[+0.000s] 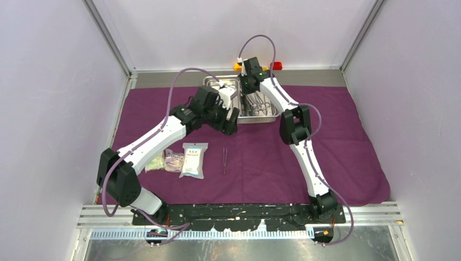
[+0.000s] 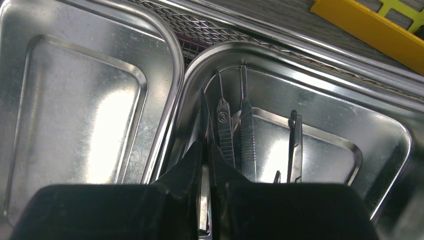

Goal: Open and lay out the surgical kit
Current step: Pick up the medical item from the container, then place the medical item in the surgical kit.

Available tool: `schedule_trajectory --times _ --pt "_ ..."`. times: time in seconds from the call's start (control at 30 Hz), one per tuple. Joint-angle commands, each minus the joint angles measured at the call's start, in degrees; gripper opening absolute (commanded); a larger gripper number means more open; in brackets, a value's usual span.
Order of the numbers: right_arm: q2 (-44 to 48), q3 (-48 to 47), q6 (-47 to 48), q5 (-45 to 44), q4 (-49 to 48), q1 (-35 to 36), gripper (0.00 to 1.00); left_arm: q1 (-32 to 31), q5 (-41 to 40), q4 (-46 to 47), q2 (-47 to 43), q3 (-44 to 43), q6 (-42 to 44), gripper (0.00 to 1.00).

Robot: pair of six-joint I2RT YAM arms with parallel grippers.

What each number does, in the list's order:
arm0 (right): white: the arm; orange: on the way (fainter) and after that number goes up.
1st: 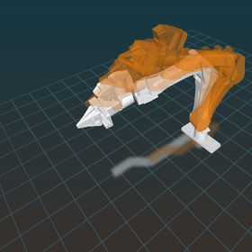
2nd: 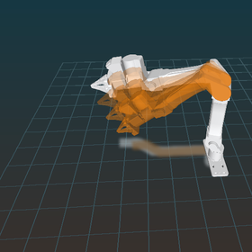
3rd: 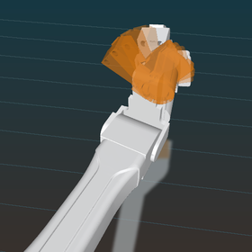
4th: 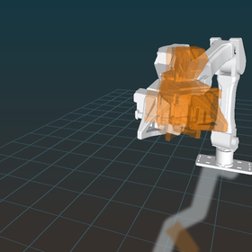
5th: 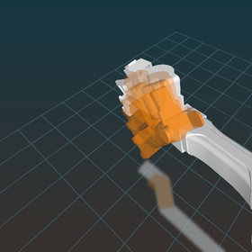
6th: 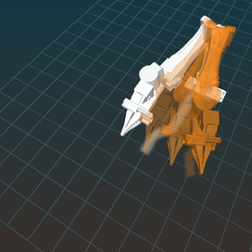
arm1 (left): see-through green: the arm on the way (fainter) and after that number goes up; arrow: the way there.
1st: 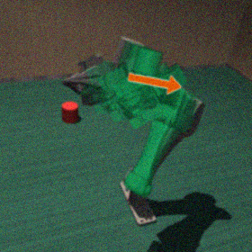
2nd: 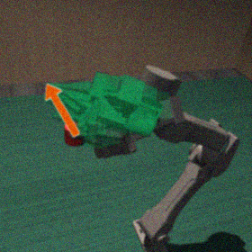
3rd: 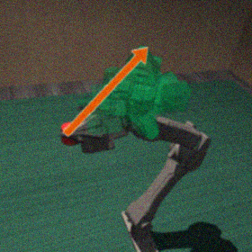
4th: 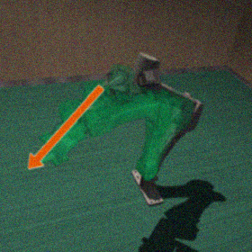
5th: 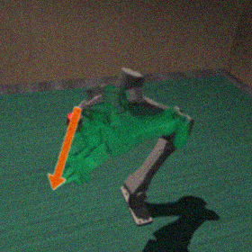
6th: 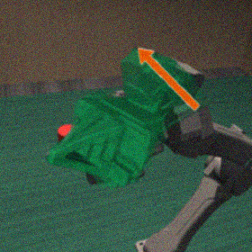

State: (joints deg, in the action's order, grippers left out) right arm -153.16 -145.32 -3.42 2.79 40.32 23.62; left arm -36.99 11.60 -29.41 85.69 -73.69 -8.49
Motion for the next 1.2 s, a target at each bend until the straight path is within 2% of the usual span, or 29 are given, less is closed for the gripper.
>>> schedule_trajectory --times 0.0,0.33,0.77,0.97,1.17 --pt "4.92 -2.25 -0.75 -0.9 -0.7 0.39 0.09 0.39 0.45 2.36 -2.41 0.3 1.08 0.76" --pt "9.51 -2.08 -1.99 -0.55 -0.15 0.38 0.0 0.41 0.28 2.59 -2.94 0.47 1.45 0.76" --pt "14.05 -1.09 -3.06 0.06 0.66 -0.23 0.0 0.41 -0.17 2.26 -3.41 -0.21 2.37 0.76" --pt "18.84 2.68 -5.89 6.7 0.62 -1.7 0.0 0.59 -0.05 1.2 -3.42 -2.13 3.88 0.76" --pt "27.96 12.78 -9.98 15.45 -2.9 -3.38 0.0 2.42 3.63 -1.28 -2.53 -6.32 4.7 0.76"
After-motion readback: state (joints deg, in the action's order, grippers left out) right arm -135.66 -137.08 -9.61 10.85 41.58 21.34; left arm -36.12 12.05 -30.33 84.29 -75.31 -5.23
